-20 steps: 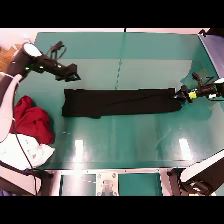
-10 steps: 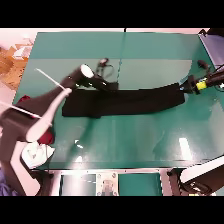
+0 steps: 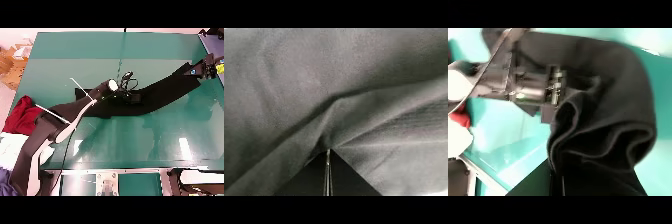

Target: Fold the shirts.

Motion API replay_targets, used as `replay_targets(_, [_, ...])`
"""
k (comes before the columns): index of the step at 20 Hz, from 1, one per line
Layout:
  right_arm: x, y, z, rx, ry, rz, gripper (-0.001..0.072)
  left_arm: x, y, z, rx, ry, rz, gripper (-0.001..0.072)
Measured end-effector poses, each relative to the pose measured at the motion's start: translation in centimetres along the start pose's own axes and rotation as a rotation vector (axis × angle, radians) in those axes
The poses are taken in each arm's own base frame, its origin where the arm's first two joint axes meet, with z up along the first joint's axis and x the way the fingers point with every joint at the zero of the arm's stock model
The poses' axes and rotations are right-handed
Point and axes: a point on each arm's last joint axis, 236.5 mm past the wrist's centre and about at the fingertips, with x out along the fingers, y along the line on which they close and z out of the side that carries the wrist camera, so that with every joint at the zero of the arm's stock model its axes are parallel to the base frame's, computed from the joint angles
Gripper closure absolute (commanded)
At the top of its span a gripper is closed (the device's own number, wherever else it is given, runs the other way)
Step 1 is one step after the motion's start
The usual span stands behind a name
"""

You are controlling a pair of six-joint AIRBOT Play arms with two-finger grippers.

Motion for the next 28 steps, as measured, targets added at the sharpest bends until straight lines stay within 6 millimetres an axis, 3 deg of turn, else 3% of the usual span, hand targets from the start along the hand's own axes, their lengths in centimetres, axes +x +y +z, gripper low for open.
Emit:
replay_targets(3, [-0.2,0.9,-0.1,-0.017,-0.009,0.006,0.0697,-2.5,-0.7,1.3,0.045,0.034,-0.015,0.0685])
replay_targets(6, [0.2,2.5,0.2,-0.030,-0.014,0.041,0.0697,-8.2,0.9,2.6,0.095,0.098,0.049,0.0686])
replay_targets(8, [1.1,4.2,0.4,-0.043,-0.010,0.068,0.0697,-13.4,3.9,3.1,0.100,0.137,0.161,0.0685])
replay_targets(11, [4.2,7.8,0.8,-0.076,0.005,0.105,0.0697,-22.2,9.4,3.4,0.051,0.175,0.375,0.0685])
replay_targets(15, [12.1,14.2,0.7,-0.105,0.020,0.163,0.0696,-31.2,14.2,2.4,-0.068,0.196,0.535,0.0685])
replay_targets(19, [24.1,20.3,-1.3,-0.105,0.023,0.207,0.0694,-35.7,17.1,1.6,-0.136,0.197,0.595,0.0685])
replay_targets(20, [27.8,21.6,-2.0,-0.104,0.012,0.213,0.0611,-36.4,17.7,1.5,-0.146,0.194,0.605,0.0685])
replay_targets(22, [34.7,23.8,-3.8,-0.092,-0.030,0.220,0.0174,-37.7,18.6,1.4,-0.156,0.187,0.619,0.0685])
replay_targets(24, [40.3,24.9,-5.9,-0.077,-0.067,0.214,0.0153,-38.2,19.0,1.3,-0.158,0.188,0.626,0.0685])
replay_targets(25, [41.9,24.9,-6.4,-0.070,-0.083,0.206,0.0153,-38.4,19.1,1.3,-0.155,0.187,0.627,0.0685])
replay_targets(26, [42.8,24.5,-6.5,-0.066,-0.098,0.198,0.0153,-38.5,19.3,1.2,-0.151,0.188,0.628,0.0685])
replay_targets(28, [42.6,23.2,-5.5,-0.059,-0.101,0.179,0.0153,-38.8,19.6,1.1,-0.148,0.194,0.635,0.0685])
